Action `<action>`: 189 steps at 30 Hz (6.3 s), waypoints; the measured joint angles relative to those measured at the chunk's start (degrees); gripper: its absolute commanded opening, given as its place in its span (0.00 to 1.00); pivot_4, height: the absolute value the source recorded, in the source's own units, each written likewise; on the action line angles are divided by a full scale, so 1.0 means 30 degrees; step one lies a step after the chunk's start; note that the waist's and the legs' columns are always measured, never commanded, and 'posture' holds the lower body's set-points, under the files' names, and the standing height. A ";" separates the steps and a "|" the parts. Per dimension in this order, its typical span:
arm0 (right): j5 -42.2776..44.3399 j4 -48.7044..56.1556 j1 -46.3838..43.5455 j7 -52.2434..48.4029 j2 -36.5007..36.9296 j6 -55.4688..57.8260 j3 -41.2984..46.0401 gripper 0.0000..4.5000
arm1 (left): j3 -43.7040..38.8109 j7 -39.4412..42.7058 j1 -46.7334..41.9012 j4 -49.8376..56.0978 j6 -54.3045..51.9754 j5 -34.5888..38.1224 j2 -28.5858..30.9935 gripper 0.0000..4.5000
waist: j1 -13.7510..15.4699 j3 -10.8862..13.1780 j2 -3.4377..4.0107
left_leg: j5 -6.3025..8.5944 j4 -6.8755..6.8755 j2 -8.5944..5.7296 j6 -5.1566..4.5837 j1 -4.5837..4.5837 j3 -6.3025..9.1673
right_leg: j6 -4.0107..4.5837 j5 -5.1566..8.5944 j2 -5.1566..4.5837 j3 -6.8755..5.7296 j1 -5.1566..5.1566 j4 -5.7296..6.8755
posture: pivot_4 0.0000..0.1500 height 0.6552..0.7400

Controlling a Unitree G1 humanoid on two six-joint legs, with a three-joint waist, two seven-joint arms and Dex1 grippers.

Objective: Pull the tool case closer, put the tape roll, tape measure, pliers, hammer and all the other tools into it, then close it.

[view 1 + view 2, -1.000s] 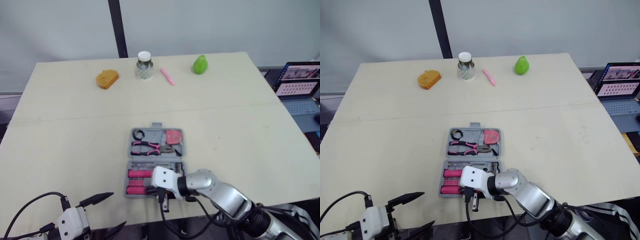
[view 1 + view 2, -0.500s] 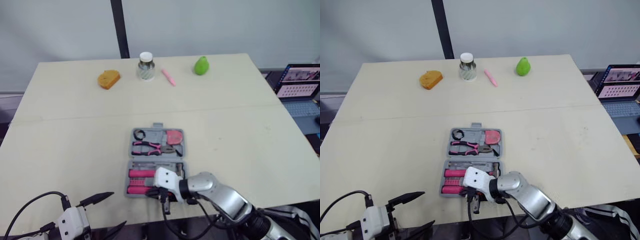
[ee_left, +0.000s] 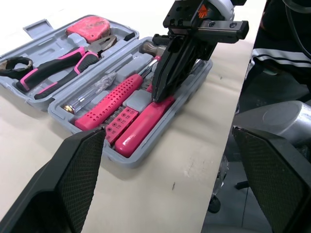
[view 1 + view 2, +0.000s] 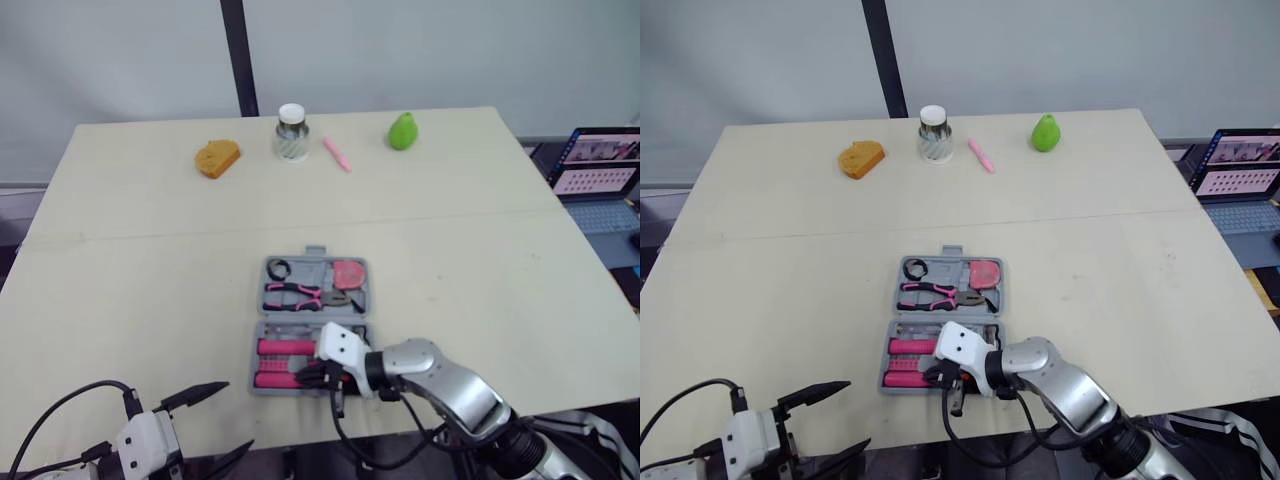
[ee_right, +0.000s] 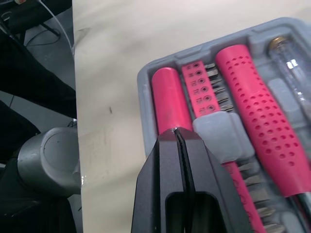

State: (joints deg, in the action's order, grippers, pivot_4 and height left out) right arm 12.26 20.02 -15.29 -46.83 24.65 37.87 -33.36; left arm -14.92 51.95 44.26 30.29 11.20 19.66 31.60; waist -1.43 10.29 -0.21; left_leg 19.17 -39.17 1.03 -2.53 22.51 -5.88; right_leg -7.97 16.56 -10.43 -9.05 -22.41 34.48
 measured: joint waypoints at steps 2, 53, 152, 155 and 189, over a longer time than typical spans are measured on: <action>-0.0009 0.0000 0.0000 0.0000 0.0001 0.0001 0.0000 0.01 | 0.0040 0.0001 -0.0045 0.0000 0.0000 -0.0001 0.0016 1.00 | -0.0002 0.0000 0.0000 | 0.0000 0.0000 0.0000 0.0000 0.0000 -0.0001 | 0.0000 0.0000 0.0001 -0.0001 0.0000 0.0003 | 1.00 1.00; -0.0950 -0.0528 -0.0007 -0.0061 0.0404 -0.0264 -0.0829 0.01 | 0.0149 -0.0187 -0.0407 -0.0001 -0.0081 -0.0206 0.0042 1.00 | -0.0001 -0.0154 -0.0027 | 0.0021 0.0001 0.0029 0.0033 -0.0079 -0.0007 | 0.0073 0.0040 0.0006 -0.0006 0.0023 0.0010 | 1.00 1.00; -0.1831 -0.5902 -0.0837 -0.3111 0.1860 -0.2074 0.5889 0.00 | 0.5190 -0.2484 -1.3612 -0.7376 -1.0608 -0.2771 0.0334 0.01 | -0.0008 -0.0119 -0.0001 | 0.0003 0.0000 0.0160 0.0116 -0.0147 -0.0197 | 0.0078 0.0036 0.0103 -0.0006 -0.0021 0.0157 | 1.00 1.00; -0.1662 -0.5315 -0.0438 -0.3294 0.2095 -0.1647 0.5832 0.00 | 0.5162 -0.2548 -1.3065 -0.6986 -1.0760 -0.2766 0.0340 0.01 | -0.0004 -0.0119 -0.0001 | 0.0003 0.0000 0.0158 0.0116 -0.0148 -0.0197 | 0.0079 0.0036 0.0101 -0.0004 -0.0019 0.0156 | 1.00 1.00; -0.1256 -0.4157 0.0106 -0.3435 0.2654 -0.0777 0.5343 0.00 | 0.5063 -0.2772 -1.1491 -0.5640 -1.1272 -0.2364 0.0694 0.01 | -0.0009 -0.0120 0.0001 | 0.0015 0.0001 0.0163 0.0124 -0.0153 -0.0198 | 0.0107 0.0051 0.0098 -0.0006 -0.0020 0.0157 | 1.00 1.00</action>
State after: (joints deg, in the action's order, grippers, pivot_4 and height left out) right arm 8.50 7.55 -14.98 -57.13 32.61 35.54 -17.33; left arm 0.26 43.63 9.78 13.37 -22.61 12.56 33.68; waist -1.46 9.93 -0.21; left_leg 19.21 -39.17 1.52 -2.16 22.05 -6.47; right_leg -7.65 16.72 -10.13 -9.07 -22.47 34.95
